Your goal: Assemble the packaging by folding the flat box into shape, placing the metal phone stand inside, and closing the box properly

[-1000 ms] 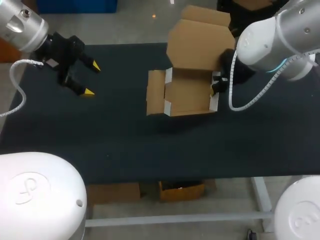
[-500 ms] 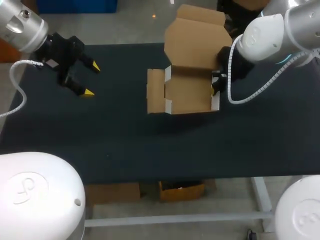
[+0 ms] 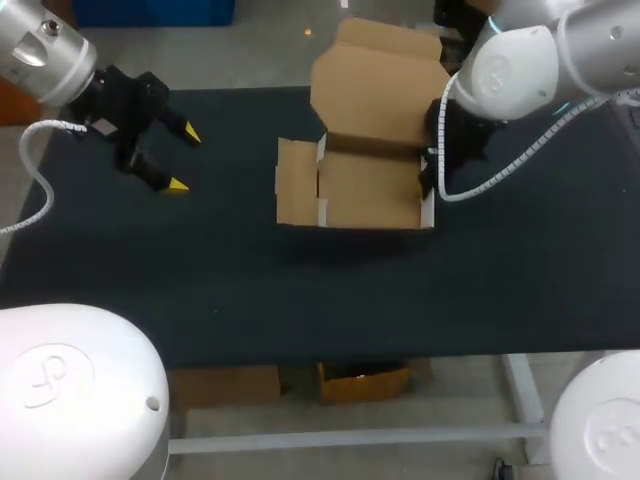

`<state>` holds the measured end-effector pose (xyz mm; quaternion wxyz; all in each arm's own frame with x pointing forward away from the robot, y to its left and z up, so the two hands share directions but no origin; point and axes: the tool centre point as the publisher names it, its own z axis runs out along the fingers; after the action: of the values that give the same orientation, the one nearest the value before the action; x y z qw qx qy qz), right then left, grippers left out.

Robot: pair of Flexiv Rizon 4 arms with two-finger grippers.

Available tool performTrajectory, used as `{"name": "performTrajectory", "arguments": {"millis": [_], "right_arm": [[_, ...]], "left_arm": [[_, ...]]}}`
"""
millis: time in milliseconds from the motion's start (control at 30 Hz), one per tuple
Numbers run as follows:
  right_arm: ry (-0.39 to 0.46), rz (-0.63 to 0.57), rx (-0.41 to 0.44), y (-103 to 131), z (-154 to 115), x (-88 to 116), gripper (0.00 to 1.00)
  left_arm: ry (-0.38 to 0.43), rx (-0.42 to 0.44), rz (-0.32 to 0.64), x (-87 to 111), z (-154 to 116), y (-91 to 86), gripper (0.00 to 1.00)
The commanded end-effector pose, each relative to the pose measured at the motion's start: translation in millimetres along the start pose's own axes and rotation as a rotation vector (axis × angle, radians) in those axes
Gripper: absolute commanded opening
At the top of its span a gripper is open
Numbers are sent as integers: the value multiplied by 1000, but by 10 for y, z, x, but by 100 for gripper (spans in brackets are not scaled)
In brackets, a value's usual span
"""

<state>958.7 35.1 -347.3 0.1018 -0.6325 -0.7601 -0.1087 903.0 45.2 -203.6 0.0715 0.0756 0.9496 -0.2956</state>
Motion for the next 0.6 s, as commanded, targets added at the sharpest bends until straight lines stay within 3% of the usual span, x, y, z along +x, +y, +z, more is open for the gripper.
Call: {"name": "performTrajectory", "arguments": {"millis": [33, 600], "right_arm": [[-71, 44, 45, 9, 22, 76, 0], [-121, 167, 138, -133, 143, 32, 0]], "left_arm": [[2, -4, -1, 1, -10, -6, 100], [-65, 13, -50, -73, 98, 204, 100]]}}
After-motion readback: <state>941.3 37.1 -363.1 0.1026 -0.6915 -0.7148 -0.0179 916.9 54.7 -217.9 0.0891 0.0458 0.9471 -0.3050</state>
